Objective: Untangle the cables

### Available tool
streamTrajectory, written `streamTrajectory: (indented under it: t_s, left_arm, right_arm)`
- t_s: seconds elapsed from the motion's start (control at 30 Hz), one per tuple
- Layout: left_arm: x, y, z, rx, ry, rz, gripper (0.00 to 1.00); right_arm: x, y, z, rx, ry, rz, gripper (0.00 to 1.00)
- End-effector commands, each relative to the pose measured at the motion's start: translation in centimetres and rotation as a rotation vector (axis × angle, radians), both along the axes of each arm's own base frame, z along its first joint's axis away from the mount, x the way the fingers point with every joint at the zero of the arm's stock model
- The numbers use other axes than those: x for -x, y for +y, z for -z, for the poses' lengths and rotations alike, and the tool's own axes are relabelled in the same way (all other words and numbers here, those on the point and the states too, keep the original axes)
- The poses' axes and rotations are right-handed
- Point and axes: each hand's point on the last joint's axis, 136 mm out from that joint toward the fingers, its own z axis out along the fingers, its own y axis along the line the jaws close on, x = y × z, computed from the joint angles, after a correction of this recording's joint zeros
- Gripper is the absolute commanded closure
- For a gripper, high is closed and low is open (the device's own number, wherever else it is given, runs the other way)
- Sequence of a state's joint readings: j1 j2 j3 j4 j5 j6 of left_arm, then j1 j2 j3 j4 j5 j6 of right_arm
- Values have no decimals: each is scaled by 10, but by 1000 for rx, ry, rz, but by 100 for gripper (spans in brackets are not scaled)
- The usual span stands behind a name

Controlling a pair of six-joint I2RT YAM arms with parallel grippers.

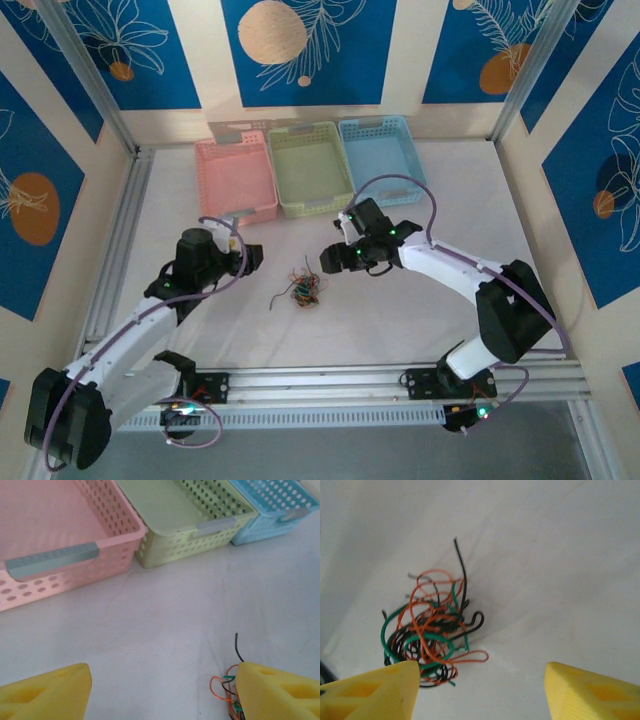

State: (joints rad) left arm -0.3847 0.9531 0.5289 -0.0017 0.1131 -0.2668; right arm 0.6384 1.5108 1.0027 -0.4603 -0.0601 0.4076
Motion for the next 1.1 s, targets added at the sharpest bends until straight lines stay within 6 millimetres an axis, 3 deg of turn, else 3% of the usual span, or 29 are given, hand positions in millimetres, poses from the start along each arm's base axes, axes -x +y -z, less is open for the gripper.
streamTrajectory:
  t_s: [0.0, 0.2, 0.33, 0.47, 0.6, 0.67, 0.9, 1.07]
  left_arm:
    - [0, -21, -24, 70, -86, 102, 25]
    - [3, -35, -32, 118, -130, 187, 25]
    - [-3, -40, -35, 132, -169, 202, 25]
    - [-9, -44, -33, 136, -182, 211, 25]
    - [-12, -43, -25, 145, -197, 201, 25]
    - [-12, -43, -23, 147, -203, 200, 25]
    - [-15, -42, -11, 142, -194, 184, 25]
    - [-14, -39, -10, 143, -203, 168, 25]
  right_arm:
    - [34, 12, 9, -5, 73, -149, 34]
    - [43, 15, 15, 26, 103, -215, 32]
    - [34, 7, 30, 187, 67, -237, 32]
    - [33, 9, 43, 241, 106, -276, 41]
    - [36, 14, 46, 254, 119, -309, 42]
    - [37, 16, 46, 250, 122, -314, 47]
    - [34, 25, 33, 205, 99, -329, 78]
    - [19, 29, 22, 199, 26, -334, 96]
